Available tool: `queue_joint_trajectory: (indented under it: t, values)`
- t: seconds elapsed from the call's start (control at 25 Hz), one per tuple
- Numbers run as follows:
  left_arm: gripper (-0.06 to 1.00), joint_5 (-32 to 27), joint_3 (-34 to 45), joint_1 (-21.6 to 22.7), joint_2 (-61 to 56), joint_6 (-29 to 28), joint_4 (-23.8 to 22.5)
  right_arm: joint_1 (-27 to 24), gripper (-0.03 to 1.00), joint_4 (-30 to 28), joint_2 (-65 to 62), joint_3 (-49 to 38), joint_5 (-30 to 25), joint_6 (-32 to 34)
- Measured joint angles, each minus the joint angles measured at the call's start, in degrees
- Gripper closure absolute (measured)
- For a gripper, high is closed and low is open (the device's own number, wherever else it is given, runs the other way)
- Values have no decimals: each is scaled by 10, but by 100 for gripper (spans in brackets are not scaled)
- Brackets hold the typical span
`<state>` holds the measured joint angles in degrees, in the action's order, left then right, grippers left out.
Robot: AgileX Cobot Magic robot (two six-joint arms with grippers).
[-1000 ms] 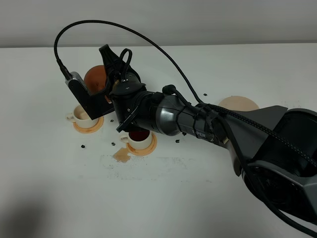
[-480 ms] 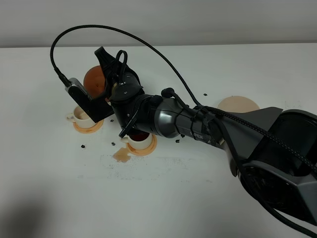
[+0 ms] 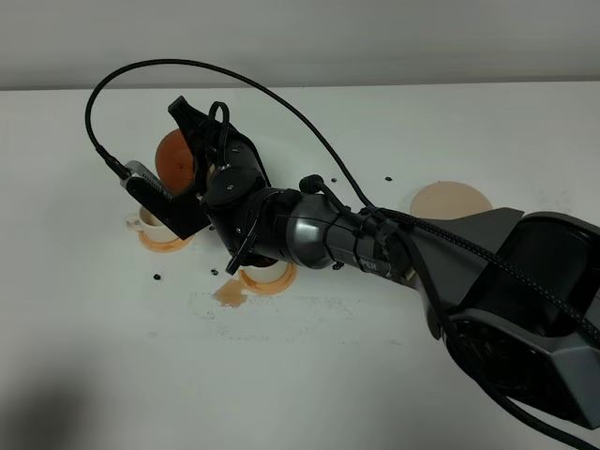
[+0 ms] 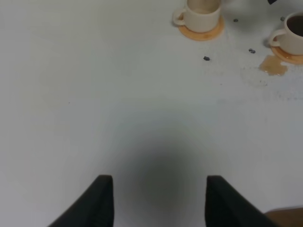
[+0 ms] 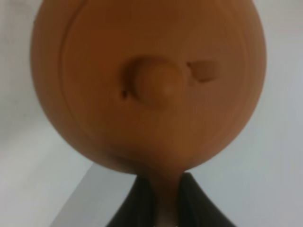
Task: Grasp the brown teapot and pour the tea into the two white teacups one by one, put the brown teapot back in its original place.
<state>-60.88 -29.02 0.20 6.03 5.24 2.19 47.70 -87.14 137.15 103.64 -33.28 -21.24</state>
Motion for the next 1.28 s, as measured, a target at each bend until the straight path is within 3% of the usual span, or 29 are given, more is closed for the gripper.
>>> queue_joint_trajectory:
  t: [0.64, 1.28]
  values:
    - [48, 0, 0, 0, 0, 0, 0, 0, 85, -71, 5, 0, -9, -6]
    - [48, 0, 0, 0, 0, -1, 0, 0, 85, -83, 5, 0, -9, -33]
